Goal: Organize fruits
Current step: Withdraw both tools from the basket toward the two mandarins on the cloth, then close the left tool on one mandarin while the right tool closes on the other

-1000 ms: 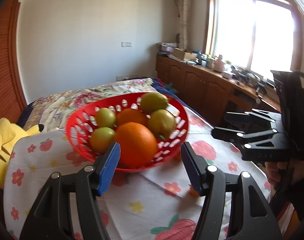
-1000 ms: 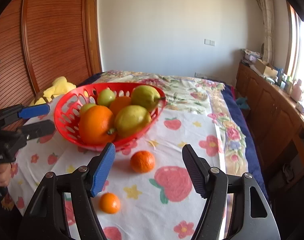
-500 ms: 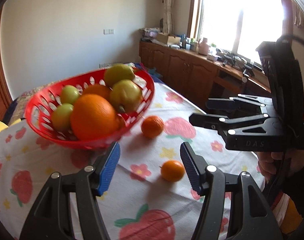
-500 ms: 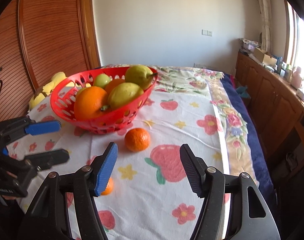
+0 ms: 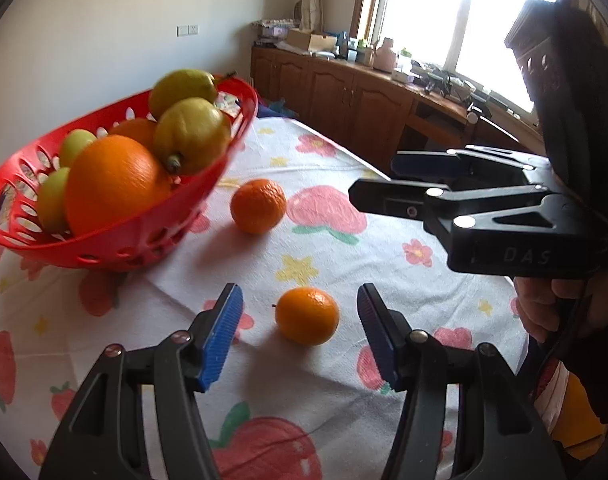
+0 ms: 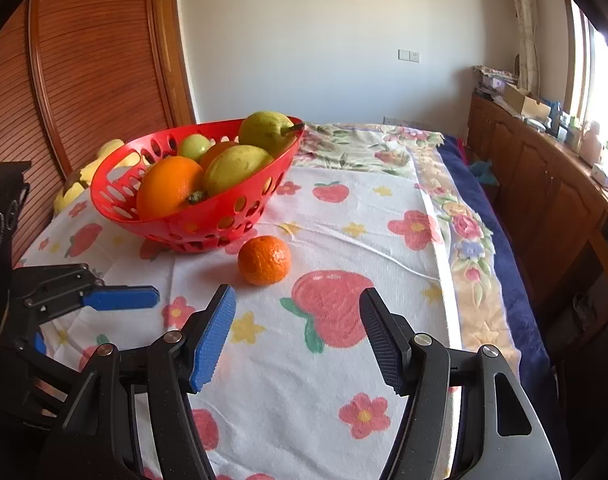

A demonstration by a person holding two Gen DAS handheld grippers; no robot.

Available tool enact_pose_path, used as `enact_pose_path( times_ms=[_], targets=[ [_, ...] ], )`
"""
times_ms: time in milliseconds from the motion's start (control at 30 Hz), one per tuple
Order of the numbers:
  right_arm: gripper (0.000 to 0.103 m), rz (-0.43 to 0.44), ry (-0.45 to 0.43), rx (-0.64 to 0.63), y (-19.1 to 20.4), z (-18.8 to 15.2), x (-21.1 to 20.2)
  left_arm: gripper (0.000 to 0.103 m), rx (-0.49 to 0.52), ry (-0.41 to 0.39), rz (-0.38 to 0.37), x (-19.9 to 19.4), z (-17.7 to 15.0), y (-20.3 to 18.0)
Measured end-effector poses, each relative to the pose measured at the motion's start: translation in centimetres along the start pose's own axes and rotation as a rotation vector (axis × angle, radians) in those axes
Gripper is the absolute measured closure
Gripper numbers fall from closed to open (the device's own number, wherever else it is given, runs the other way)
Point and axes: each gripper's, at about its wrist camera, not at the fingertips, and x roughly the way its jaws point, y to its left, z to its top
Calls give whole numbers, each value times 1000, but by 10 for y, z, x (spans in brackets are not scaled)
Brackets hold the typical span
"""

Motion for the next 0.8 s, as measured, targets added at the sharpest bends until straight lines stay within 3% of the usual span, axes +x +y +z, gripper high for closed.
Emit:
enact_pose_path(
  times_ms=[267, 533, 800],
  targets=[
    [37, 8, 17, 1, 0, -4, 7, 46, -2, 46, 0, 14, -3, 2],
    [40, 26, 41, -1, 1, -3, 19, 63, -4, 88, -27, 28, -5, 1],
    [42, 42, 67, -16, 1, 3, 35, 64, 1, 56, -17, 8, -4, 7]
  ],
)
